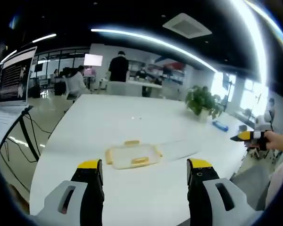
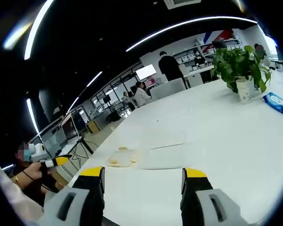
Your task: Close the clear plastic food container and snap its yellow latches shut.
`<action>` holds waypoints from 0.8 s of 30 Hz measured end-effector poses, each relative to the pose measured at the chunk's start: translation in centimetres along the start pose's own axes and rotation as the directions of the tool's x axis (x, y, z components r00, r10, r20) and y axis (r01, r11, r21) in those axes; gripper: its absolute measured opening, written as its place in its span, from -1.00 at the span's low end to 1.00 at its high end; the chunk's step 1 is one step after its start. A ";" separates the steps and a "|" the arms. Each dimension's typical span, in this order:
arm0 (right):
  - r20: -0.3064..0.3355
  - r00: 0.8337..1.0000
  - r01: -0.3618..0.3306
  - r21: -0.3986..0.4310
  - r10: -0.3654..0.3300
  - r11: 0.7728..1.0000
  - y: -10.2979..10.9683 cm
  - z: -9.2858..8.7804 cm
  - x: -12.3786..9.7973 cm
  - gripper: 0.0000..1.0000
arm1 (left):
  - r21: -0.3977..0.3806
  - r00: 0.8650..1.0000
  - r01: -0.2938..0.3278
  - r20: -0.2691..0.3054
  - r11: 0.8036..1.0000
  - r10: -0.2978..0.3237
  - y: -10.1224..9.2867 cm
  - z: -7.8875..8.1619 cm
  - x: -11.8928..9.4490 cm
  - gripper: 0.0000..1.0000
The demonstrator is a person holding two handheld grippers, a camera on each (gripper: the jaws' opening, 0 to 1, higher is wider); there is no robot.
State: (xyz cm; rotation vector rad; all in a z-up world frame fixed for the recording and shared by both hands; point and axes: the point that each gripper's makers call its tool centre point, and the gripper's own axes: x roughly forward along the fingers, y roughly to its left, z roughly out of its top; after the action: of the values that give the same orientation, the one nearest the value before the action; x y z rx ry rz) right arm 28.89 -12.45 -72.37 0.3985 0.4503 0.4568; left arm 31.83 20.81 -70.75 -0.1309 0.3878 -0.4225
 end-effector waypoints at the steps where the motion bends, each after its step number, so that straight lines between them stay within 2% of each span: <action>1: -0.001 1.000 0.000 -0.001 0.000 1.000 0.0 0.0 0.0 0.30 | 0.001 1.000 0.000 0.000 1.000 0.000 0.0 0.0 0.0 0.43; 24: -0.007 1.000 -0.009 0.000 0.009 1.000 -0.1 0.0 0.4 0.29 | -0.008 1.000 -0.009 -0.006 1.000 0.009 0.1 -0.3 0.1 0.43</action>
State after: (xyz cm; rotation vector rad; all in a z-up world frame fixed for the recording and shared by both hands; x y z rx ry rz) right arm 29.22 -12.37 -72.57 0.3988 0.4557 0.4672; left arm 31.82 20.80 -71.08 -0.1352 0.3960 -0.4128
